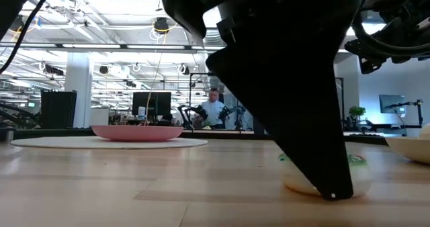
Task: Pick & Place donuts
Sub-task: Put the small green donut onto the pink plate, then return to Home Position
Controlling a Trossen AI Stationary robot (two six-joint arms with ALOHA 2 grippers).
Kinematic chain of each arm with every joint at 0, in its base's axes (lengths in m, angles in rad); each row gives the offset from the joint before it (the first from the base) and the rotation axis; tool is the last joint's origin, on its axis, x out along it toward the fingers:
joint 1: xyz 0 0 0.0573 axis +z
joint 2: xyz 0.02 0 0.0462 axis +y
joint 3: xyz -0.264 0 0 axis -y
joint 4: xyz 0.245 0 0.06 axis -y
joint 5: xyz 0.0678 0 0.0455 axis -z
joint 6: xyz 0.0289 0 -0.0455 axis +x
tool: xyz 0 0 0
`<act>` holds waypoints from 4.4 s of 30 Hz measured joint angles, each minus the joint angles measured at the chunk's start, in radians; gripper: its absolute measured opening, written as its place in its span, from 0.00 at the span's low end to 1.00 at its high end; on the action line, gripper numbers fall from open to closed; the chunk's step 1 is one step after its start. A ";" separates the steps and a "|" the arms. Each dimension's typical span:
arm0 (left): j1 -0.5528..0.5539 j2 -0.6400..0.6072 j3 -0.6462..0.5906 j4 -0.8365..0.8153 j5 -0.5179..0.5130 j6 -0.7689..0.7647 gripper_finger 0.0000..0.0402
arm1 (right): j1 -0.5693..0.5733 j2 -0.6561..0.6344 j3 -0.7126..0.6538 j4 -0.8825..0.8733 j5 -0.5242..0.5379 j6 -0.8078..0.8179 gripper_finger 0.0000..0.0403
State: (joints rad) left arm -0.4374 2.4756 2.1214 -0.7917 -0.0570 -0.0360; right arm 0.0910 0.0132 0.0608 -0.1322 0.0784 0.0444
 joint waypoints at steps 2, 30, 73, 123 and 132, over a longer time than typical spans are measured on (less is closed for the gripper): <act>0.000 0.000 0.000 0.001 -0.002 -0.001 0.67 | 0.000 -0.002 0.000 0.000 0.000 0.000 0.01; 0.192 -0.061 0.204 -0.153 -0.019 0.077 0.48 | 0.000 -0.001 0.000 0.002 0.000 0.000 0.01; 0.848 -0.903 -1.035 -0.112 -0.264 -0.457 0.48 | 0.000 -0.001 0.000 0.004 0.000 0.000 0.01; 0.344 -1.238 -1.385 0.667 -0.280 0.005 0.03 | 0.000 -0.001 0.000 0.004 0.000 0.000 0.01; 0.466 -1.609 -1.860 1.214 0.010 0.024 0.00 | 0.000 0.000 0.000 0.004 0.000 0.000 0.01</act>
State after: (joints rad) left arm 0.0285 0.8664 0.2612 0.4222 -0.0475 -0.0116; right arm 0.0914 0.0128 0.0612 -0.1284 0.0783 0.0444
